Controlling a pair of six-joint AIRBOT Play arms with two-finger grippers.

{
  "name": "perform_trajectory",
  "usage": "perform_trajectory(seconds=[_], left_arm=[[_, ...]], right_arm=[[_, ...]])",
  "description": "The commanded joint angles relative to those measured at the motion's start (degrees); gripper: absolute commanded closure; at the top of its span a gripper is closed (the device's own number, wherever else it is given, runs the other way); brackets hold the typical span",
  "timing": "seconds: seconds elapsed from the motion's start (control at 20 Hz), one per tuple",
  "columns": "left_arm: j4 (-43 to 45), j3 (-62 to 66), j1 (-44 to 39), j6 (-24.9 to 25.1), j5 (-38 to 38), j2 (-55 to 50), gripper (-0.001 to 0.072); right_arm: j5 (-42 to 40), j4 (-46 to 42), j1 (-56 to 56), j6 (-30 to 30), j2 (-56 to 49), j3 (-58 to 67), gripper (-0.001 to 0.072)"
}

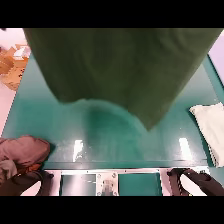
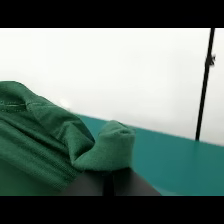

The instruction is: Fold the shirts.

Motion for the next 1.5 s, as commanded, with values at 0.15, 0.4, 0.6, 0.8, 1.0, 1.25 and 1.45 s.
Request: perform_trajectory(seconds=[0.15,0.4,0.6,0.8,1.0,1.25,1.45], left_arm=[[0.3,-4.8,0.1,0.3,0.2,-17.5,0.0683],[-7.5,-4.8,0.0,0.3,1.4,-39.9,0.0682],[-16.7,-4.8,-0.7,0.5,1.3,-50.2,0.0654],[-16.4,-1.7,1.7,0.2,-10.0,-50.6,-0.0008],[-16.1,2.5,8.3,0.2,-31.6,-45.9,0.0682],[-9.4,-10.2,9.8,-3.9,-39.2,-34.7,0.0683],[-6.2,-39.5,5.5,-7.6,-33.3,-17.2,0.0682]], right_arm=[[-8.0,-3.0,0.0,0.9,-13.4,-16.4,0.0694],[-10.6,-2.8,0.0,1.2,-34.3,-22.1,0.0694],[-10.3,-0.4,0.0,1.5,-45.8,-22.1,0.0693],[-4.5,0.1,-2.3,1.3,-47.8,-19.9,0.0304],[4.6,0.1,-10.3,1.6,-47.8,-12.6,0.0287],[4.7,0.2,-16.3,2.7,-50.2,-11.6,0.0288],[4.7,2.7,-16.7,2.8,-56.8,-7.3,0.0289]])
